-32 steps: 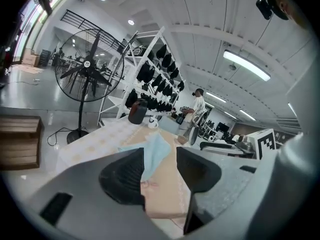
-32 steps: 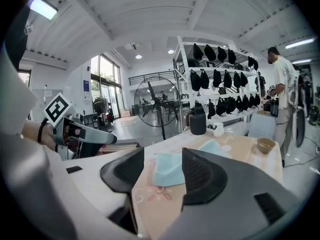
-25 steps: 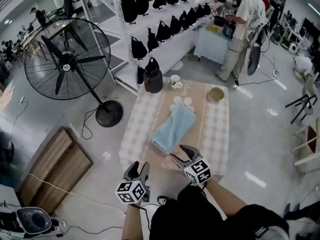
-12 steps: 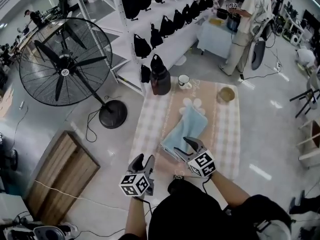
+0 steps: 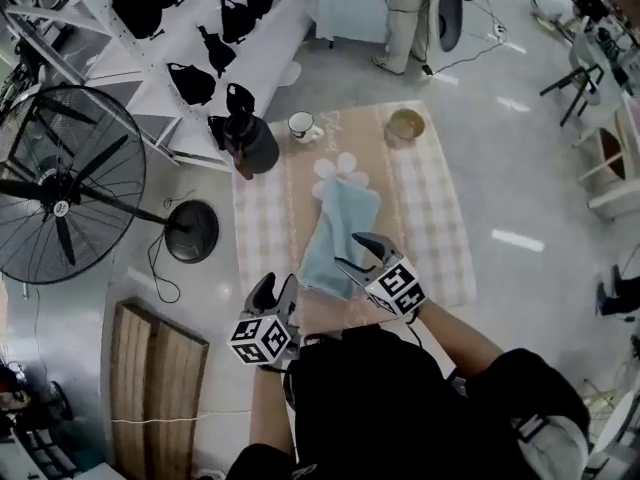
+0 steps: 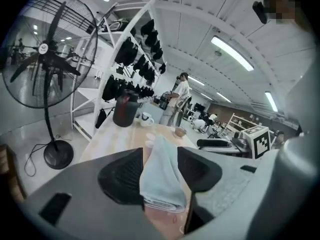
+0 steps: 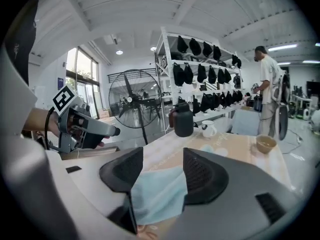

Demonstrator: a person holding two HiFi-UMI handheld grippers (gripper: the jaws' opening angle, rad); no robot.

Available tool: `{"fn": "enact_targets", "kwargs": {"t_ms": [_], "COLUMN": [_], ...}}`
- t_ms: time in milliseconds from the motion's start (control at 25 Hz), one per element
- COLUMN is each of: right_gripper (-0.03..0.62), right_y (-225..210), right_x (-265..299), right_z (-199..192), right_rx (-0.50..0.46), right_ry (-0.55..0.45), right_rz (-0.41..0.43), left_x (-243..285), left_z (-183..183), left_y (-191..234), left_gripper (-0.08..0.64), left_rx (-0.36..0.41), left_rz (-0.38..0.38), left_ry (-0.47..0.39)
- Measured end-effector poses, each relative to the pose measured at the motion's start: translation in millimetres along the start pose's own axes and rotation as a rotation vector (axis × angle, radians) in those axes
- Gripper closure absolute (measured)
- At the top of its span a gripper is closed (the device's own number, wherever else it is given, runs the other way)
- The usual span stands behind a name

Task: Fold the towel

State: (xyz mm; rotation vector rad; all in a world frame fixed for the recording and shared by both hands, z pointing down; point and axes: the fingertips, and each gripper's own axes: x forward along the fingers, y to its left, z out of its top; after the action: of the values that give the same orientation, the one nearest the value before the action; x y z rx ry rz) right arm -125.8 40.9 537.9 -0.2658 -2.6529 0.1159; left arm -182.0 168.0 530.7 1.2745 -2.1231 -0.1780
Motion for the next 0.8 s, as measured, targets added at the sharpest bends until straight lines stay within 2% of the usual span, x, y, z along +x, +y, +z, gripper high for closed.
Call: {"fn": "enact_targets", "kwargs": {"t_ms": [120,280,480,640,800], "right_gripper": [0.364,0.364,0.364,0.364,0.364], "right_y": [-16.0,-28.9,-14.1,7.9,36.3], "right_x": [-3.3,-13.7,-28.3,-27.9,-24.3], "right_z": [-13.0,-24.2,-40.2,-56.6,-87.8], "right_rx": [0.045,0.105,0.229,0.325,0.435], "right_ry": [0.005,0.006,0.011,0.000,0.022], "right_rz": [-0.071,-0.212,-0.407,-0.512,-0.564], "left_x": [28.7,60.2,65.2,69.4,68.5], "left_z": [-6.9,-14.6,-28.5,-39.5,-72.9], "left_y": [-2.0,-10.5,-10.0,8.4,29.3], "left_gripper": [0.362,0.362,0.362,0.363,0.363], "left_rx": [0.032,0.103,0.169,0.215,0.264], "left_rz": [-0.071,-0.209,-0.367,-0.435,-0.474], "left_ry": [0.072,0.174,0.295,0.364,0.476]}}
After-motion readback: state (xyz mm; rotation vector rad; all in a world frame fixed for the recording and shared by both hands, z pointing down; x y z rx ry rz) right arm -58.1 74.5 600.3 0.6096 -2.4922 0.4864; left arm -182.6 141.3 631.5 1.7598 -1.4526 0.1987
